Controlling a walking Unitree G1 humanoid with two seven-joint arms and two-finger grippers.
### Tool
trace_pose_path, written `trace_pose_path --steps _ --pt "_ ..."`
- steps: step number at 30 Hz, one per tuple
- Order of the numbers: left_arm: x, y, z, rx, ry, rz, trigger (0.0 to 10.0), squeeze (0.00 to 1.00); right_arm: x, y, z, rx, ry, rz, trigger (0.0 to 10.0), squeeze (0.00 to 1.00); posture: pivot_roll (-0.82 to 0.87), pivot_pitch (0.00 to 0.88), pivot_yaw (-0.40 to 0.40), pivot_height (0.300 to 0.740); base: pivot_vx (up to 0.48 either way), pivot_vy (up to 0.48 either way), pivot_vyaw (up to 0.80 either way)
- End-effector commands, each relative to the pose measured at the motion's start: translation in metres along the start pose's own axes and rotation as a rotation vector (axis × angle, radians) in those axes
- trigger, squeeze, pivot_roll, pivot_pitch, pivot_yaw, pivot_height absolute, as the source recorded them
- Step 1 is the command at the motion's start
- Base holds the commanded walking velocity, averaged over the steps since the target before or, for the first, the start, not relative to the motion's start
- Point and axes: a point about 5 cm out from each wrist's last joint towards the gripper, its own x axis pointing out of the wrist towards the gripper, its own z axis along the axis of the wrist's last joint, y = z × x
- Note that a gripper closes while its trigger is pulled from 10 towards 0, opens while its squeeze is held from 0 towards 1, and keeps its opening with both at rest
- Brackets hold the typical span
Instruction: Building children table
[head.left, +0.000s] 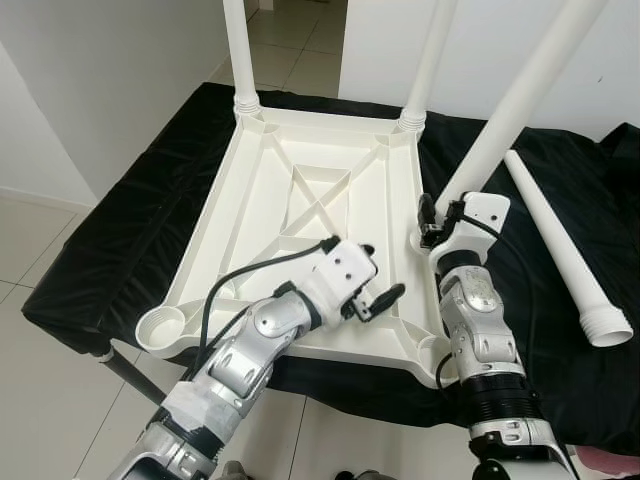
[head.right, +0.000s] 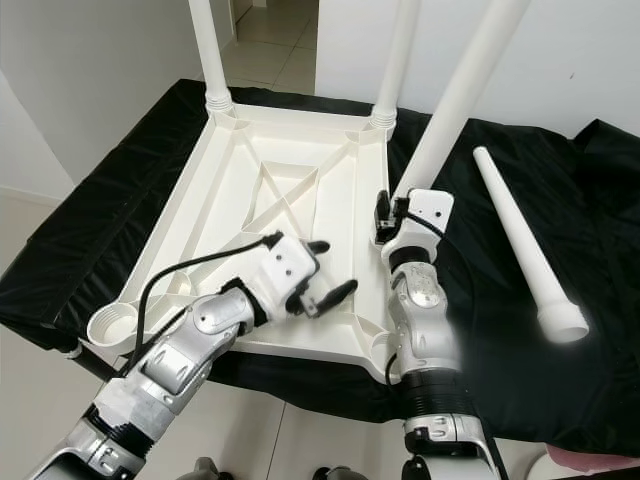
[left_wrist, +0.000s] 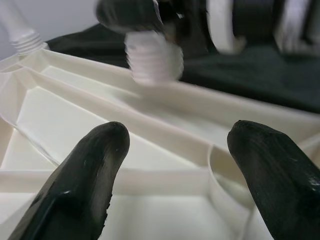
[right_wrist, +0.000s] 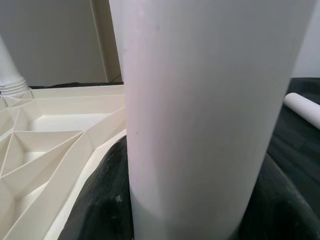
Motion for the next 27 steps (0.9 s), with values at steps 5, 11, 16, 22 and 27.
trace_pose_path --steps 5,11,16,22,27 --pt "-0.009 -0.014 -0.017 0.052 0.046 -0.133 10.0 0.0 0.004 -0.004 0.008 -0.015 -0.019 -0.009 10.0 0.0 0.0 0.106 -0.03 0.74 0.0 0.0 0.0" --pt "-0.017 -0.014 -0.018 0.033 0.039 -0.162 10.0 0.0 0.004 -0.004 0.007 -0.017 -0.014 -0.008 10.0 0.0 0.0 0.109 -0.03 0.74 0.0 0.0 0.0" --pt "-0.024 -0.013 -0.02 0.026 0.044 -0.181 10.0 0.0 0.003 -0.004 0.006 -0.017 -0.008 -0.009 10.0 0.0 0.0 0.108 -0.029 0.74 0.0 0.0 0.0" --pt "-0.025 -0.013 -0.03 0.108 0.098 -0.209 10.0 0.0 0.004 -0.002 0.006 -0.018 -0.005 -0.005 10.0 0.0 0.0 0.107 -0.035 0.74 0.0 0.0 0.0" --pt "-0.017 -0.01 -0.043 0.238 0.193 -0.181 10.0 0.0 0.006 -0.001 0.006 -0.025 -0.005 0.002 10.0 0.0 0.0 0.103 -0.034 0.74 0.0 0.0 0.0"
